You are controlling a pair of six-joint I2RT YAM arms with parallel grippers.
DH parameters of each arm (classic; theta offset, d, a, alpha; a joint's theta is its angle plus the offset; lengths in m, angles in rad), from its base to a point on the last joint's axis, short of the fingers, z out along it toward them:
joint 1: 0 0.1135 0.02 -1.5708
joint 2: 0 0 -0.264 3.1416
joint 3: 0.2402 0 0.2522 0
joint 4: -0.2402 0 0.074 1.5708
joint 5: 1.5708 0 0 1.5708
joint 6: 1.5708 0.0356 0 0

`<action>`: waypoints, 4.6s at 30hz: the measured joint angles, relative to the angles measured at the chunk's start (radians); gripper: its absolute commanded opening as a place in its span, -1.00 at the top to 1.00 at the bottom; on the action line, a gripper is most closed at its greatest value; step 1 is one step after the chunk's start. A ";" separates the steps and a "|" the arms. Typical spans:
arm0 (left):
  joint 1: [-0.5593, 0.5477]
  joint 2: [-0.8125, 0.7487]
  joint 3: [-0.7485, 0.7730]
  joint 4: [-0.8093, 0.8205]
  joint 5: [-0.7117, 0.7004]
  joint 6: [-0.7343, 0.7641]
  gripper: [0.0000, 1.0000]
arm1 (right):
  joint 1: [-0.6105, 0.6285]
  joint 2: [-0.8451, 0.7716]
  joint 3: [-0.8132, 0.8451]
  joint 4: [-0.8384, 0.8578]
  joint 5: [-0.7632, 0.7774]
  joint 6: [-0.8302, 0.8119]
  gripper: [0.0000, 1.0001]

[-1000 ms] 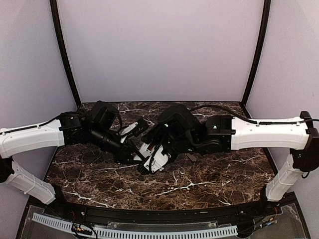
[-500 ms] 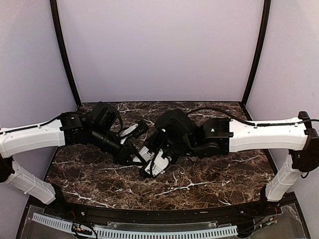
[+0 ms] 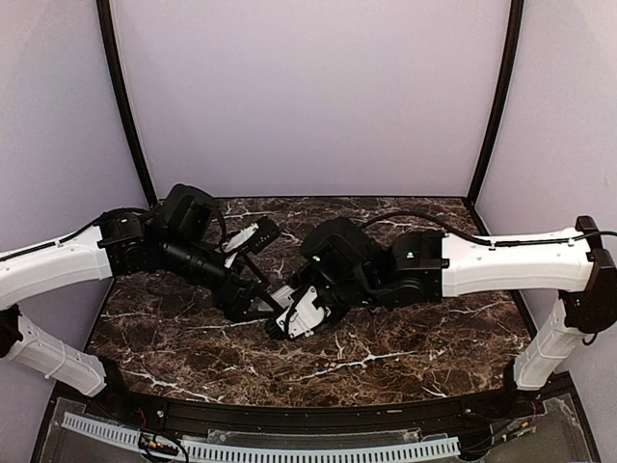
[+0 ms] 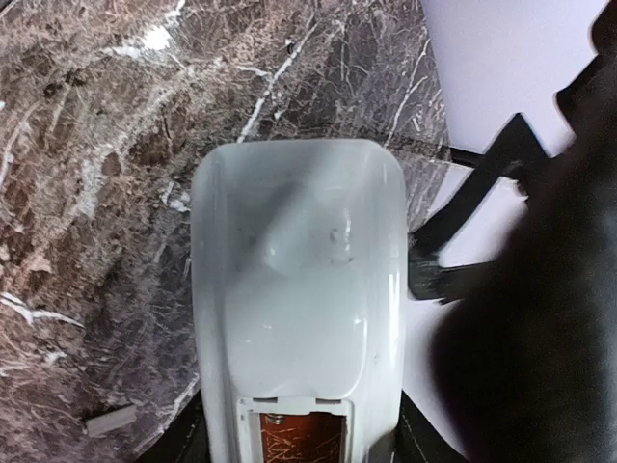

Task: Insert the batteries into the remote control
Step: Pass from the left arm to the right, then place the remote control without batteries at the center of the board, then adjust the remote control without batteries at the center of the board, then pick up the battery at the center of the board.

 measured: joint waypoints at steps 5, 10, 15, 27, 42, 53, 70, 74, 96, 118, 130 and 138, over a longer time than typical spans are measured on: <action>0.051 -0.106 -0.001 -0.017 -0.120 -0.010 -0.98 | -0.023 0.002 0.005 -0.119 -0.148 0.297 0.58; 0.191 -0.211 -0.068 0.024 -0.290 -0.079 -0.98 | -0.081 0.055 0.006 -0.175 -0.362 0.646 0.51; 0.245 -0.229 -0.140 0.055 -0.406 -0.134 -0.98 | -0.096 0.185 -0.010 -0.159 -0.435 0.890 0.51; 0.245 -0.240 -0.173 0.078 -0.525 -0.145 -0.98 | -0.096 0.379 0.022 -0.198 -0.469 1.080 0.25; 0.245 -0.246 -0.181 0.093 -0.529 -0.125 -0.98 | -0.095 0.416 0.080 -0.248 -0.442 1.124 -0.25; 0.245 -0.239 -0.181 0.112 -0.478 -0.116 -0.98 | -0.088 0.381 0.093 -0.320 -0.413 1.109 -0.97; 0.292 -0.224 -0.192 0.153 -0.363 -0.146 -0.98 | -0.069 0.111 -0.052 -0.294 -0.551 1.672 0.37; 0.293 -0.223 -0.205 0.163 -0.358 -0.151 -0.97 | -0.040 0.145 -0.109 -0.281 -0.571 1.761 0.47; 0.314 -0.153 -0.274 0.274 -0.372 -0.140 -0.97 | -0.130 0.206 -0.230 -0.175 -0.566 1.752 0.51; 0.314 -0.132 -0.325 0.347 -0.397 -0.112 -0.97 | -0.254 0.259 -0.156 -0.179 -0.585 1.608 0.44; 0.314 -0.131 -0.325 0.349 -0.396 -0.109 -0.98 | -0.388 0.167 -0.062 -0.320 -0.476 1.564 0.33; 0.314 -0.131 -0.326 0.355 -0.397 -0.107 -0.98 | -0.806 0.145 0.055 -0.350 -0.253 1.611 0.42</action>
